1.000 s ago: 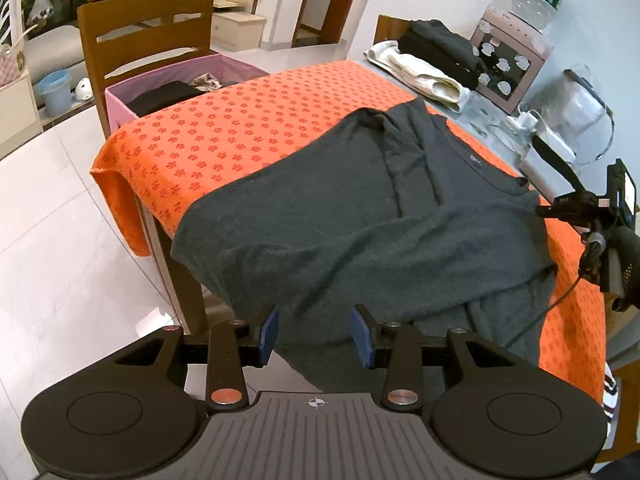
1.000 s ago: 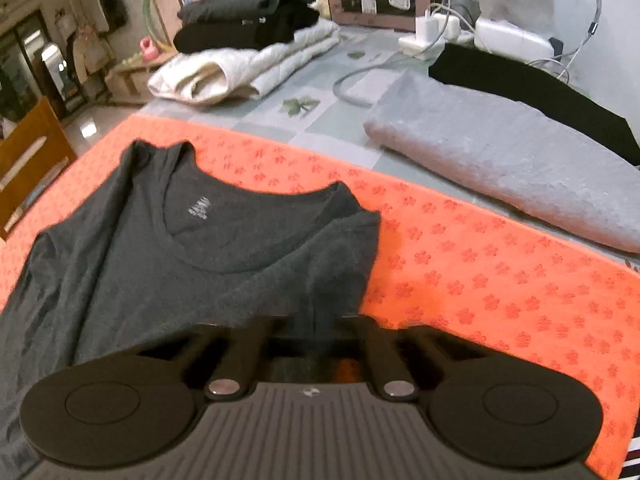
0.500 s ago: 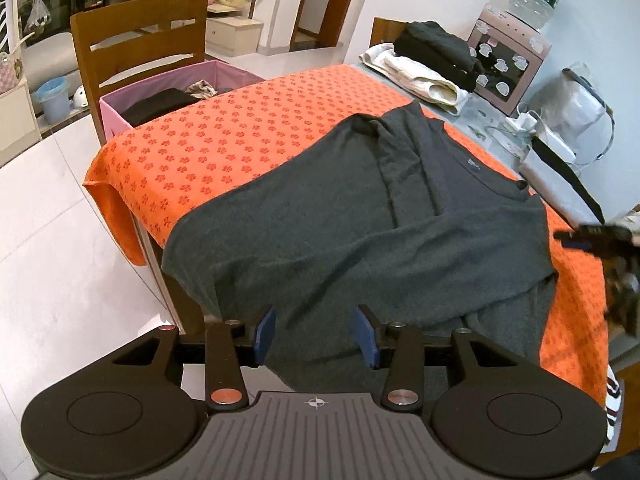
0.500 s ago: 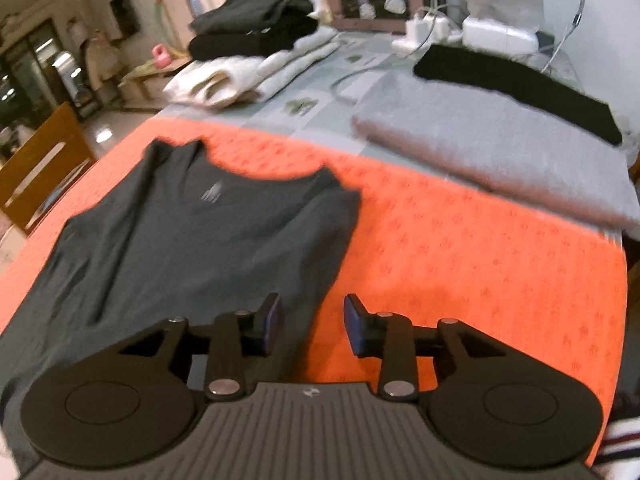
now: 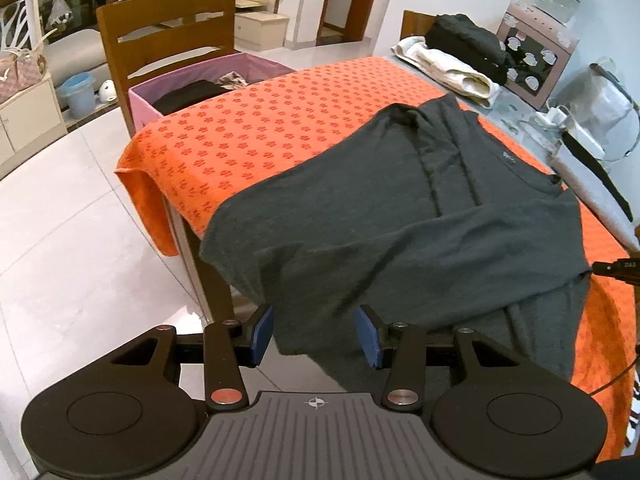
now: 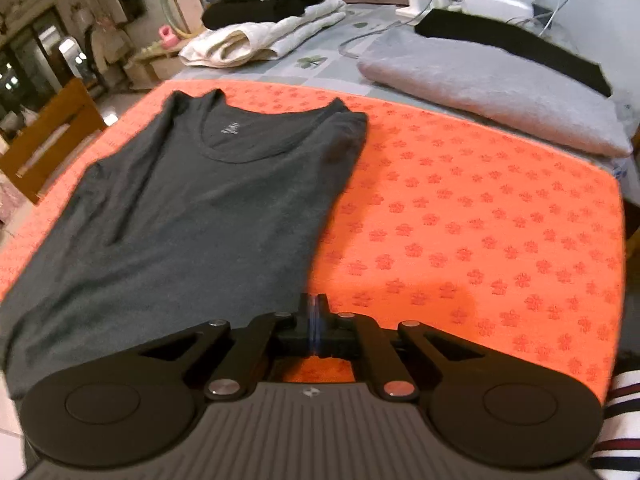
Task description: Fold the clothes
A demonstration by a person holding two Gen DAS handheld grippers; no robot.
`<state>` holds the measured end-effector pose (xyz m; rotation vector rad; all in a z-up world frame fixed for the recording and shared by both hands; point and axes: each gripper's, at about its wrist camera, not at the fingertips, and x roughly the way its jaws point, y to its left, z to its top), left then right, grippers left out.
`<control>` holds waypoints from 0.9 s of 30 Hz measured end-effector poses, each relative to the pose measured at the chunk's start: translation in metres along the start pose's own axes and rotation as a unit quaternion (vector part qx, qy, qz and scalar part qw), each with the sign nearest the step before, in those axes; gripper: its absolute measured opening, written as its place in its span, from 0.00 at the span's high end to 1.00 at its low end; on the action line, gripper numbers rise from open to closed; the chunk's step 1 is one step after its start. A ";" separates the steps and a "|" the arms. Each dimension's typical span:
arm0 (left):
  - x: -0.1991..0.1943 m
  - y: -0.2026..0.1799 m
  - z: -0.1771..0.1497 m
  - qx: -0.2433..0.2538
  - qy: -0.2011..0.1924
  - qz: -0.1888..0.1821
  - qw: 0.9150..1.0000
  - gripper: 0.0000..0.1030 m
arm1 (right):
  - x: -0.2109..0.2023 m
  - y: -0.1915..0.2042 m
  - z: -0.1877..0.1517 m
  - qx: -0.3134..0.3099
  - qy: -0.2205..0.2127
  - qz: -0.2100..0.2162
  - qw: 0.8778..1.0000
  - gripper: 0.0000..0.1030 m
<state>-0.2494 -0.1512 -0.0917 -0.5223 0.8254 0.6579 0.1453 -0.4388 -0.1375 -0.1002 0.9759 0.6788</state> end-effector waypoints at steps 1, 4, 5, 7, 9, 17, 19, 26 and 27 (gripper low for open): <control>0.000 0.001 -0.001 0.000 0.000 0.001 1.000 0.52 | -0.001 -0.001 -0.001 0.001 -0.001 -0.004 1.000 0.98; -0.002 -0.001 -0.006 0.009 -0.003 0.002 1.000 0.52 | -0.009 -0.002 -0.003 0.000 -0.006 0.003 1.000 0.97; -0.002 -0.003 -0.007 0.012 -0.004 0.000 1.000 0.52 | -0.013 -0.001 -0.004 -0.003 -0.008 0.006 1.000 0.96; -0.003 -0.005 -0.010 0.019 -0.007 -0.003 1.000 0.51 | -0.022 0.002 -0.007 -0.012 -0.014 0.014 1.000 0.95; -0.002 -0.006 -0.012 0.023 -0.006 -0.007 1.000 0.51 | -0.032 0.005 -0.011 -0.016 -0.020 0.020 0.999 0.89; -0.002 0.010 -0.012 0.035 -0.022 0.009 0.999 0.50 | -0.071 0.012 -0.033 0.003 -0.032 0.010 0.999 0.79; -0.002 0.018 -0.009 0.033 -0.027 0.015 0.999 0.50 | -0.081 0.015 -0.040 0.004 -0.034 0.015 0.999 0.78; 0.005 0.037 0.006 0.035 -0.027 0.031 0.999 0.49 | -0.109 0.024 -0.058 0.013 -0.042 0.019 0.999 0.75; 0.007 0.039 0.008 0.039 -0.026 0.033 0.998 0.49 | -0.112 0.024 -0.060 0.017 -0.043 0.020 0.999 0.75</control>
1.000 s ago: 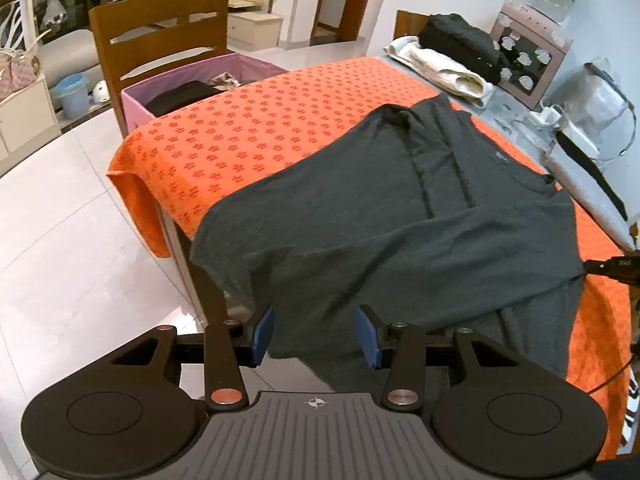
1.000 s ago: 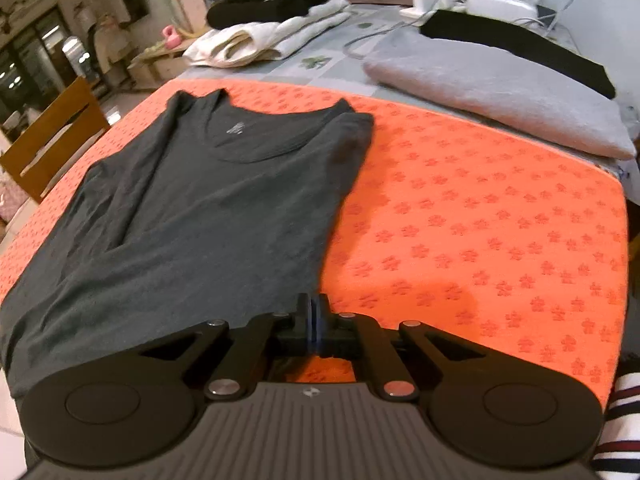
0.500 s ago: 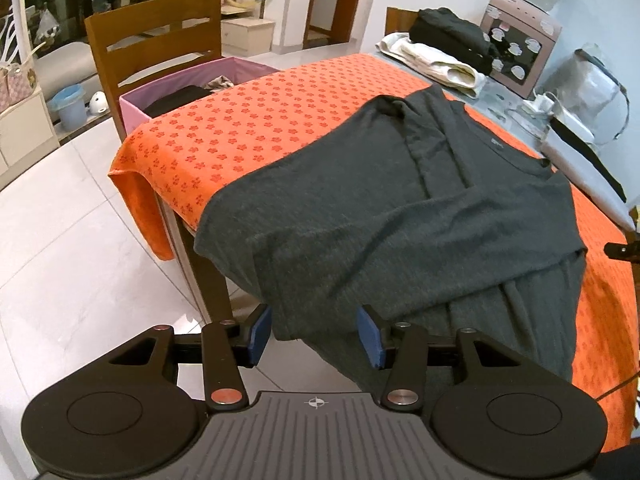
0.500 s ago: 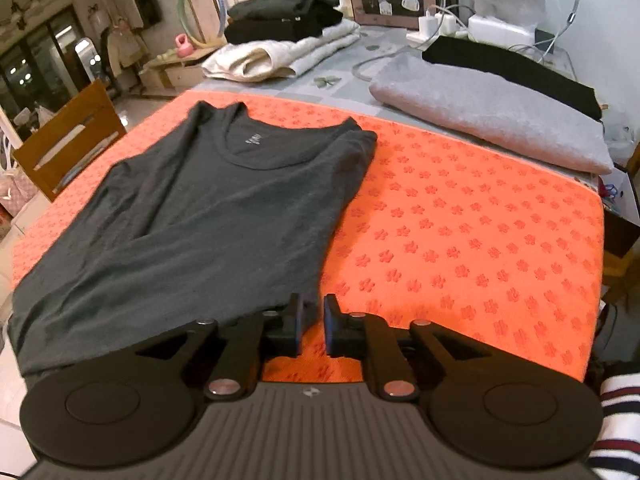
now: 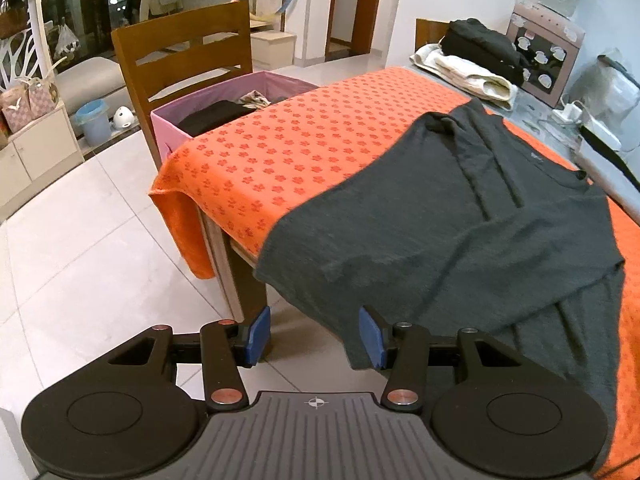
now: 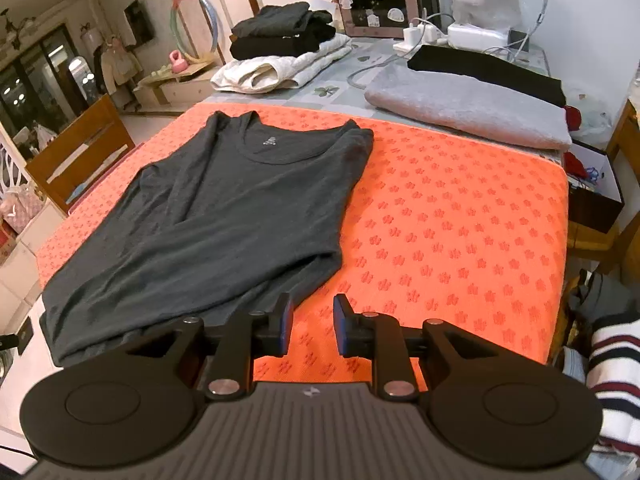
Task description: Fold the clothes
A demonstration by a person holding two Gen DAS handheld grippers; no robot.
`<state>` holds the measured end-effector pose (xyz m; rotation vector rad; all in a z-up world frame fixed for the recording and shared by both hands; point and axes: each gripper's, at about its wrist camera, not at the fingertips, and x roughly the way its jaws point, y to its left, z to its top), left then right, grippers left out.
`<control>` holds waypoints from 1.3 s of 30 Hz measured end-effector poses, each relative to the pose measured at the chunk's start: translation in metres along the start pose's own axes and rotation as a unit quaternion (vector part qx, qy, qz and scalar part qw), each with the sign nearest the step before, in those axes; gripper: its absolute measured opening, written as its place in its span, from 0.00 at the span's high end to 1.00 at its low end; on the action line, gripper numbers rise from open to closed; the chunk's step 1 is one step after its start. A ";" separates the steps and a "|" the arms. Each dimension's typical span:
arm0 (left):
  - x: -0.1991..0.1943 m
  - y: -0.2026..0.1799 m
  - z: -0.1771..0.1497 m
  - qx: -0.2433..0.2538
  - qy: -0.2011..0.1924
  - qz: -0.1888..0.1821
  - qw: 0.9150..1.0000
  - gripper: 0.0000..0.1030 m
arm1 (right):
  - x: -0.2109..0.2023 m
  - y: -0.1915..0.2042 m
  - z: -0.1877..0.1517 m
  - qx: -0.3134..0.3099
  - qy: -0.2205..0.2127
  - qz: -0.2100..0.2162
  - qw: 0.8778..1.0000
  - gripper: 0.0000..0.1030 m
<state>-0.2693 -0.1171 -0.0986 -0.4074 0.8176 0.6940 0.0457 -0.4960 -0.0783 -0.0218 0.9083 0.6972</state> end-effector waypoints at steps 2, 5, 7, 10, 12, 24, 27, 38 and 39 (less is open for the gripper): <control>0.004 0.002 0.005 0.007 0.001 0.001 1.000 0.49 | -0.005 0.002 -0.004 0.007 -0.002 0.004 1.000 0.74; 0.010 0.006 0.015 0.014 -0.001 -0.001 1.000 0.49 | -0.009 0.008 -0.010 0.011 -0.006 0.007 1.000 0.74; 0.016 0.009 0.025 0.015 -0.001 -0.006 1.000 0.49 | -0.011 0.013 -0.015 0.014 -0.007 0.007 1.000 0.74; 0.024 0.011 0.044 0.025 -0.005 -0.022 0.999 0.49 | -0.012 0.021 -0.022 0.019 -0.009 0.003 1.000 0.74; 0.031 0.013 0.059 0.035 -0.010 -0.032 0.999 0.49 | -0.014 0.027 -0.026 0.026 -0.013 -0.005 1.000 0.73; 0.098 0.028 0.181 0.162 -0.017 -0.193 0.968 0.48 | -0.016 0.114 -0.048 0.086 -0.073 -0.113 0.987 0.70; 0.117 0.029 0.216 0.194 -0.015 -0.236 0.952 0.48 | -0.013 0.148 -0.062 0.130 -0.095 -0.149 0.976 0.67; 0.168 0.035 0.303 0.241 0.006 -0.280 0.929 0.48 | 0.015 0.281 -0.100 0.202 -0.138 -0.190 0.951 0.67; 0.172 0.035 0.308 0.242 0.010 -0.278 0.930 0.48 | 0.019 0.292 -0.102 0.202 -0.137 -0.186 0.952 0.67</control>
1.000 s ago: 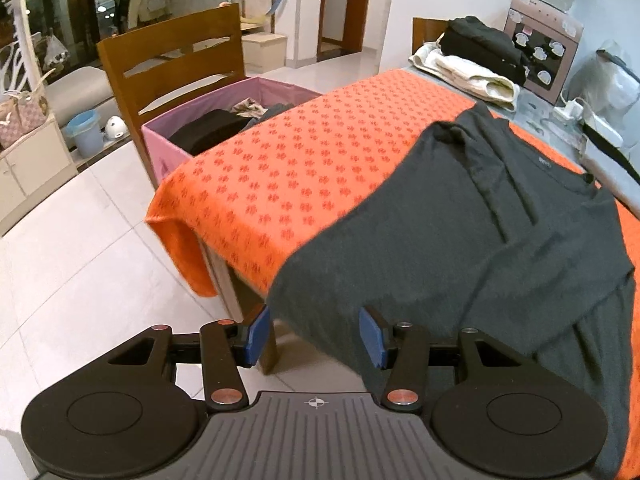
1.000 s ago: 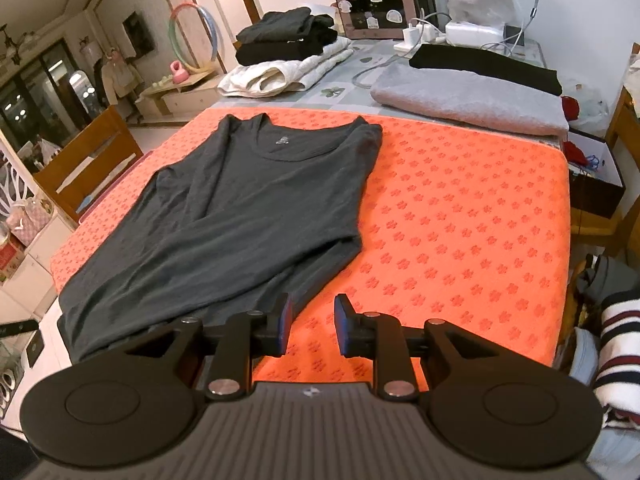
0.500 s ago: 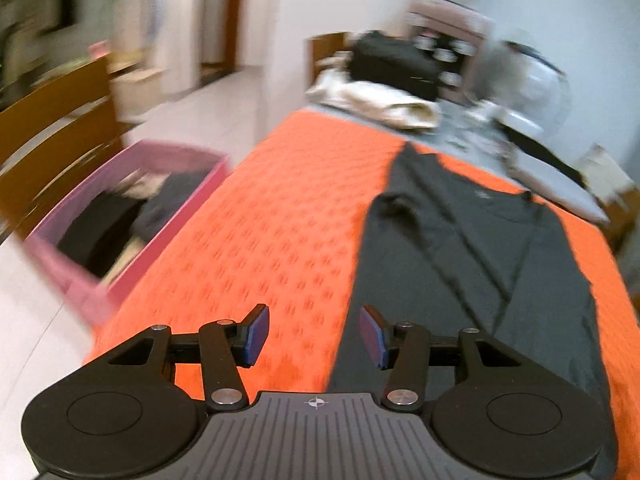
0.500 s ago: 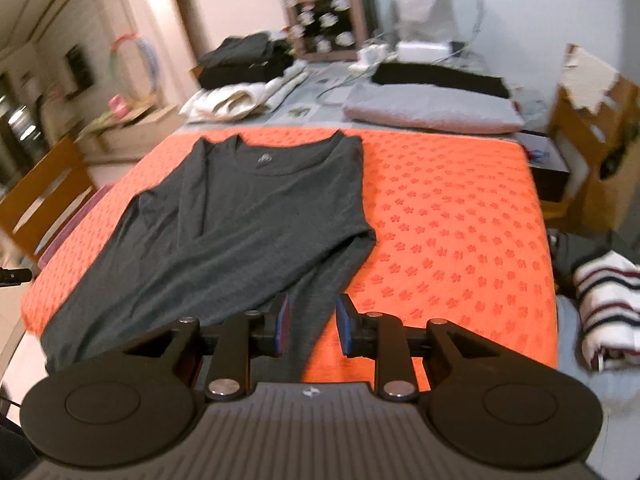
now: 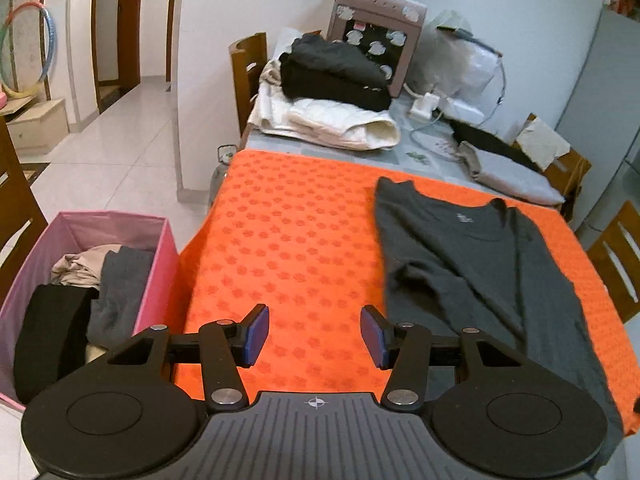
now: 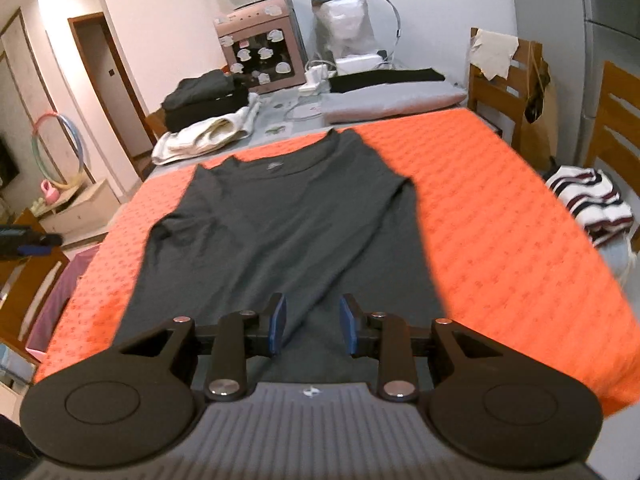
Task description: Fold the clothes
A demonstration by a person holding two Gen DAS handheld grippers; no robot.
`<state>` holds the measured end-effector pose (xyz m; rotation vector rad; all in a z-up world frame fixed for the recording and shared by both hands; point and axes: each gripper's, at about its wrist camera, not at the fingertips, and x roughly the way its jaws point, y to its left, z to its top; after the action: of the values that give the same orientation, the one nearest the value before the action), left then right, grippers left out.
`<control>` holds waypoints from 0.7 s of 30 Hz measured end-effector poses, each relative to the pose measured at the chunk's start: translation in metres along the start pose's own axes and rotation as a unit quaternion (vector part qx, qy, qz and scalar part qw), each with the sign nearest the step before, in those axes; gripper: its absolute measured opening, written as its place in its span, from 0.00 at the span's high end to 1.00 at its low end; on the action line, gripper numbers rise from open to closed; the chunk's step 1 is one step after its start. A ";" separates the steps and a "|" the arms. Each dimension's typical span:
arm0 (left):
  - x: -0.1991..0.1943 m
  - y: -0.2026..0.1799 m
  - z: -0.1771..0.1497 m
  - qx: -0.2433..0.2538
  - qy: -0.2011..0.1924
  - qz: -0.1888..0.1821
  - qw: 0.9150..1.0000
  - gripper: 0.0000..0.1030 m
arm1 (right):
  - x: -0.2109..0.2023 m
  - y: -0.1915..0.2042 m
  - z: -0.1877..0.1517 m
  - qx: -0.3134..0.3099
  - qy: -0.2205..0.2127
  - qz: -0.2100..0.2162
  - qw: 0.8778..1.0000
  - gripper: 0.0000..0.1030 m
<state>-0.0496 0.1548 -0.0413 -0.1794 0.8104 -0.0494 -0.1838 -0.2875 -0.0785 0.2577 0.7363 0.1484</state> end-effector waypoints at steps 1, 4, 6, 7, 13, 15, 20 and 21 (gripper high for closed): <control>0.002 0.004 0.003 -0.001 0.004 -0.004 1.000 0.48 | -0.001 0.011 -0.007 0.000 0.002 0.005 1.000 0.67; 0.013 0.014 0.012 0.008 0.011 -0.021 1.000 0.48 | -0.003 0.046 -0.027 -0.013 0.014 0.005 1.000 0.67; 0.024 0.019 0.018 0.014 0.016 -0.032 0.999 0.48 | -0.003 0.071 -0.039 -0.025 0.018 -0.004 1.000 0.65; 0.030 0.021 0.022 0.017 0.020 -0.040 0.999 0.48 | -0.002 0.082 -0.045 -0.024 0.019 -0.008 0.999 0.65; 0.065 0.025 0.045 0.068 0.041 -0.096 0.992 0.48 | 0.010 0.148 -0.080 0.016 0.023 -0.039 0.999 0.53; 0.075 0.024 0.053 0.088 0.047 -0.118 0.988 0.48 | 0.018 0.169 -0.090 0.032 0.025 -0.057 0.998 0.51; 0.097 0.026 0.074 0.118 0.058 -0.153 0.979 0.48 | 0.040 0.225 -0.110 0.028 0.041 -0.097 0.994 0.33; 0.101 0.026 0.078 0.122 0.060 -0.156 0.978 0.48 | 0.045 0.236 -0.113 0.020 0.045 -0.109 0.993 0.30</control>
<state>0.0757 0.1801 -0.0660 -0.0713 0.8828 -0.4582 -0.2376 -0.0309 -0.1211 0.2091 0.8524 -0.0621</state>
